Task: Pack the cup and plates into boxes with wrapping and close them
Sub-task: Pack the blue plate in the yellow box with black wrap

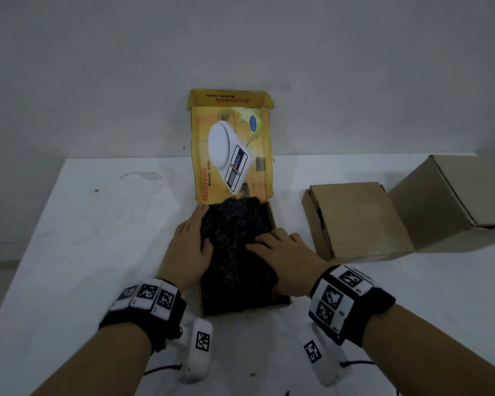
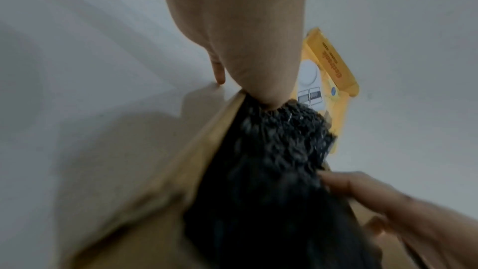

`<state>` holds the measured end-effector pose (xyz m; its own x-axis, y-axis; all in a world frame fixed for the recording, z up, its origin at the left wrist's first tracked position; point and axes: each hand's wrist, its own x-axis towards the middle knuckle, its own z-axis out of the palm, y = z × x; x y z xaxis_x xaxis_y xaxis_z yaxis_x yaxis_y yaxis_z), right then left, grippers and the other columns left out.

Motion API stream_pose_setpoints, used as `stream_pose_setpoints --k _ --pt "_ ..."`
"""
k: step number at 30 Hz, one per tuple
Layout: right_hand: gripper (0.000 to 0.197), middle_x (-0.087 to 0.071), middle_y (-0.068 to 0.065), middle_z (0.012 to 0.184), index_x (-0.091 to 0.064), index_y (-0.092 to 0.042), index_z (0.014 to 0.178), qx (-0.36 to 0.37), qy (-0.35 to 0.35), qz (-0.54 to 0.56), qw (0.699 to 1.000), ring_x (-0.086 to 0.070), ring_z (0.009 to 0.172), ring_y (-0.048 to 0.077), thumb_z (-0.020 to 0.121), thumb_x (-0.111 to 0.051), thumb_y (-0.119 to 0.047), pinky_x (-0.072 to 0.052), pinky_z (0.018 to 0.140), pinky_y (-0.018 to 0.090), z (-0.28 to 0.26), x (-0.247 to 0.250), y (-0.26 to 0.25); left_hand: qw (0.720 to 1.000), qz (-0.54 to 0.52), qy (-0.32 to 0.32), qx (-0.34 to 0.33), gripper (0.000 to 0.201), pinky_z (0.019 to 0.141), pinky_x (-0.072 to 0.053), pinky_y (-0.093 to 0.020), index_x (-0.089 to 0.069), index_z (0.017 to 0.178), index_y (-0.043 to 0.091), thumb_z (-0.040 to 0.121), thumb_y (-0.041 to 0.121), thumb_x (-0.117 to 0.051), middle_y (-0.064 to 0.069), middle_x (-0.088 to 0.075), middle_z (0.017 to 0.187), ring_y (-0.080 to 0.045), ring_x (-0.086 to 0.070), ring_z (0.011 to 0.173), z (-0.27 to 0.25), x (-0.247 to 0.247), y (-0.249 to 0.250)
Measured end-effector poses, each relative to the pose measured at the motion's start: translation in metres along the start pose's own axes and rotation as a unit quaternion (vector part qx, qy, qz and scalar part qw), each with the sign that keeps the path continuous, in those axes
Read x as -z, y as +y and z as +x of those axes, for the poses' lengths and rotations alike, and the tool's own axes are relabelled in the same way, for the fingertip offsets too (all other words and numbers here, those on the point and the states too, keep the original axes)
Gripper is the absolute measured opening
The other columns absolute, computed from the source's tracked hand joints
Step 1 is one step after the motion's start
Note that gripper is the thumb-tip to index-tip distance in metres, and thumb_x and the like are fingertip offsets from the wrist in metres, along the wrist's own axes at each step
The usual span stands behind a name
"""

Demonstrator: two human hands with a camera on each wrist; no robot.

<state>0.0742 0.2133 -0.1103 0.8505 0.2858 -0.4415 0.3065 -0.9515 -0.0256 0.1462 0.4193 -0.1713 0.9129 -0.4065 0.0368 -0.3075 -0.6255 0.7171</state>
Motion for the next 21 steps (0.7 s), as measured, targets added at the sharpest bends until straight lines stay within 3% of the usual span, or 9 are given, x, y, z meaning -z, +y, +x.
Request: stream_pose_setpoints --k 2,5,8,11,14,16,18,20,21 --pt "0.093 -0.018 0.003 0.152 -0.013 -0.023 0.149 0.001 0.007 0.006 1.000 -0.004 0.143 0.026 0.077 -0.070 -0.034 -0.018 0.112 0.047 -0.002 -0.004 -0.001 0.998 -0.061 0.014 0.022 0.074 0.103 -0.039 -0.044 -0.020 0.147 0.022 0.083 0.011 -0.054 -0.010 -0.042 0.142 -0.028 -0.043 0.125 0.007 0.007 0.001" --pt "0.094 -0.010 0.004 0.155 -0.008 -0.021 0.150 -0.002 -0.019 0.017 1.000 0.010 0.145 0.023 0.079 -0.069 -0.029 -0.004 0.116 0.049 -0.001 -0.004 -0.003 0.983 -0.137 0.053 0.110 0.077 0.103 -0.036 -0.037 -0.020 0.147 0.018 0.083 0.004 -0.060 -0.008 -0.030 0.147 -0.022 -0.036 0.131 0.020 0.017 0.008" --pt "0.095 -0.009 0.004 0.155 -0.006 -0.022 0.150 -0.004 -0.033 0.028 0.999 0.005 0.146 0.022 0.080 -0.070 -0.029 0.002 0.116 0.050 0.000 -0.003 -0.003 0.942 -0.268 0.038 0.198 0.081 0.103 -0.034 -0.036 -0.007 0.150 0.019 0.086 -0.004 -0.053 -0.006 -0.025 0.152 -0.024 -0.030 0.137 0.042 0.029 0.017" --pt "0.093 -0.009 0.003 0.155 -0.005 -0.023 0.150 -0.007 -0.033 0.039 0.999 0.001 0.146 0.021 0.081 -0.068 -0.029 0.005 0.115 0.050 0.000 -0.002 -0.003 0.890 -0.390 0.011 0.236 0.082 0.110 -0.026 -0.039 0.003 0.150 0.019 0.086 -0.008 -0.041 0.000 -0.045 0.136 -0.021 -0.037 0.130 0.058 0.040 0.029" --pt "0.092 -0.009 0.003 0.155 -0.005 -0.022 0.150 -0.006 -0.032 0.045 0.998 0.001 0.146 0.021 0.082 -0.067 -0.027 0.005 0.115 0.050 -0.001 -0.001 -0.006 0.874 -0.426 0.006 0.233 0.067 0.111 -0.027 -0.036 -0.015 0.149 0.020 0.090 -0.002 -0.038 -0.002 -0.052 0.118 -0.017 -0.044 0.115 0.062 0.046 0.041" --pt "0.092 -0.008 0.002 0.155 -0.005 -0.023 0.150 -0.006 -0.029 0.048 0.998 0.002 0.146 0.020 0.082 -0.066 -0.026 0.005 0.115 0.050 0.000 -0.001 -0.006 0.876 -0.430 0.005 0.216 0.045 0.095 -0.039 -0.027 -0.044 0.130 0.025 0.092 0.003 -0.035 -0.002 -0.058 0.104 -0.015 -0.051 0.103 0.062 0.048 0.046" --pt "0.092 -0.008 0.002 0.155 -0.005 -0.023 0.150 -0.006 -0.025 0.058 0.998 0.002 0.146 0.020 0.082 -0.066 -0.026 0.005 0.115 0.050 0.000 -0.003 -0.005 0.880 -0.429 0.015 0.201 0.035 0.077 -0.043 -0.019 -0.062 0.102 0.026 0.095 0.009 -0.032 0.003 -0.063 0.089 -0.012 -0.056 0.089 0.060 0.048 0.050" --pt "0.093 -0.008 0.002 0.155 -0.003 -0.022 0.150 -0.007 -0.021 0.073 0.997 0.002 0.146 0.020 0.082 -0.067 -0.026 0.004 0.115 0.050 -0.001 -0.005 -0.005 0.883 -0.430 0.022 0.184 0.046 0.062 -0.045 -0.013 -0.067 0.079 0.024 0.097 0.012 -0.027 0.010 -0.066 0.068 -0.007 -0.057 0.070 0.056 0.048 0.053" --pt "0.094 -0.009 0.002 0.156 -0.002 -0.022 0.149 -0.009 -0.014 0.087 0.996 0.002 0.146 0.019 0.081 -0.067 -0.025 0.004 0.115 0.049 -0.001 -0.005 -0.005 0.884 -0.431 0.024 0.177 0.048 0.057 -0.044 -0.012 -0.063 0.075 0.021 0.098 0.012 -0.023 0.012 -0.065 0.062 -0.006 -0.055 0.066 0.054 0.049 0.054"
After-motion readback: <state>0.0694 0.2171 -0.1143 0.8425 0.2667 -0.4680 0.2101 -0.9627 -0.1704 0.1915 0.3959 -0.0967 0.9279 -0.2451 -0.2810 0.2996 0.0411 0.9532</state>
